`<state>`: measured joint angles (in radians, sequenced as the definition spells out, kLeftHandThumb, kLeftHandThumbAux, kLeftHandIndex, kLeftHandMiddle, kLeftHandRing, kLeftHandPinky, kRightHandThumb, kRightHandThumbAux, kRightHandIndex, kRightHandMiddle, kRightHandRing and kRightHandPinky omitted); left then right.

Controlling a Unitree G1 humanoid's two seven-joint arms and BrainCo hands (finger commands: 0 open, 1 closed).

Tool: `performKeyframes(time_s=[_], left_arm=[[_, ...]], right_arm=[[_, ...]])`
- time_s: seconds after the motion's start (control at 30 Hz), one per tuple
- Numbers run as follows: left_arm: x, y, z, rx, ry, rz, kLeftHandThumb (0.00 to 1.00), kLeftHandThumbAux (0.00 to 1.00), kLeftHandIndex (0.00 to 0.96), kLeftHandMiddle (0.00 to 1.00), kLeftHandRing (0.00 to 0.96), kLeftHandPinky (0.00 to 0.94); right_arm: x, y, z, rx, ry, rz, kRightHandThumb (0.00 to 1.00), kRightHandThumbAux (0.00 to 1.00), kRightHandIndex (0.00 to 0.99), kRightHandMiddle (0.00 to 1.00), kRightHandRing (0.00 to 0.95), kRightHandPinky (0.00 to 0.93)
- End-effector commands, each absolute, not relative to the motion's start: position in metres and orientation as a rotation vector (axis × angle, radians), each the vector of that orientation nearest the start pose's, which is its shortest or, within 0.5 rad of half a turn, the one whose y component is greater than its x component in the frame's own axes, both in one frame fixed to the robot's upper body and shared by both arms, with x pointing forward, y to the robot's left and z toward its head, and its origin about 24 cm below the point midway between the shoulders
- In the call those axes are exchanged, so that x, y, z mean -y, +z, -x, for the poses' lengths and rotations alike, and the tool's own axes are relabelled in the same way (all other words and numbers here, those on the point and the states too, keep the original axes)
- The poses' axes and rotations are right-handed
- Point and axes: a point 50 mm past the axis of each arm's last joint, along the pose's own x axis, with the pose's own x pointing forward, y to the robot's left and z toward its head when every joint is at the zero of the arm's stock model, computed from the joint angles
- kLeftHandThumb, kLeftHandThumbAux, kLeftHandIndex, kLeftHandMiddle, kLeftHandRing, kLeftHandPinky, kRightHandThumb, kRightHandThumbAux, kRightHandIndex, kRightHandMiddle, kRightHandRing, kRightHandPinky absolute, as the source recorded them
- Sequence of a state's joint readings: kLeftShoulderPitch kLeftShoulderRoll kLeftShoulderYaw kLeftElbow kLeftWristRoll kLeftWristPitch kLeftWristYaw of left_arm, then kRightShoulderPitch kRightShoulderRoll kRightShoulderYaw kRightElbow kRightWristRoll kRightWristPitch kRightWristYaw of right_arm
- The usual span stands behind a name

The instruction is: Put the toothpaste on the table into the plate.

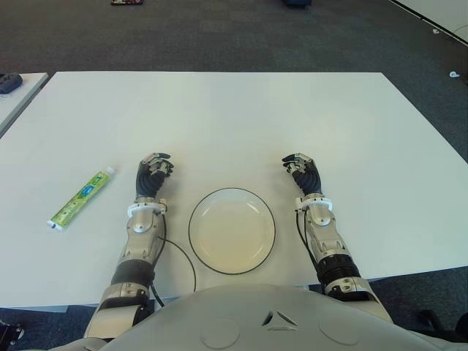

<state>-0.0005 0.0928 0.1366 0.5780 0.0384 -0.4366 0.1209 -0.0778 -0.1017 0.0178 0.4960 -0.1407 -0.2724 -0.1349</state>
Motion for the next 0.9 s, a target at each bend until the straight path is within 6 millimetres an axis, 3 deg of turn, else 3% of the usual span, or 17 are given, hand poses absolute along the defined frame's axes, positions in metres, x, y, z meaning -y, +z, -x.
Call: performKeyframes(time_s=[0.03,0.33,0.67,0.9], left_arm=[[-0.207,-0.057,-0.209,-0.230,0.240,-0.118,0.705,0.718,0.431,0.576,0.591,0.550],[-0.208,-0.054,-0.209,-0.208,0.247,-0.126,0.703,0.719,0.430,0.573,0.585,0.550],[-0.216,-0.017,-0.207,-0.001,0.320,-0.386,0.706,0.718,0.431,0.591,0.594,0.550],[-0.222,-0.004,-0.203,0.021,0.330,-0.547,0.707,0.719,0.432,0.614,0.590,0.548]], right_arm=[[0.173,-0.030,-0.247,-0.168,-0.063,0.261,0.711,0.730,0.419,0.424,0.398,0.404],[0.173,-0.030,-0.247,-0.168,-0.062,0.264,0.710,0.730,0.419,0.428,0.403,0.411],[0.173,-0.031,-0.247,-0.177,-0.058,0.256,0.709,0.729,0.419,0.425,0.400,0.408],[0.172,-0.031,-0.248,-0.172,-0.057,0.253,0.710,0.729,0.420,0.426,0.401,0.410]])
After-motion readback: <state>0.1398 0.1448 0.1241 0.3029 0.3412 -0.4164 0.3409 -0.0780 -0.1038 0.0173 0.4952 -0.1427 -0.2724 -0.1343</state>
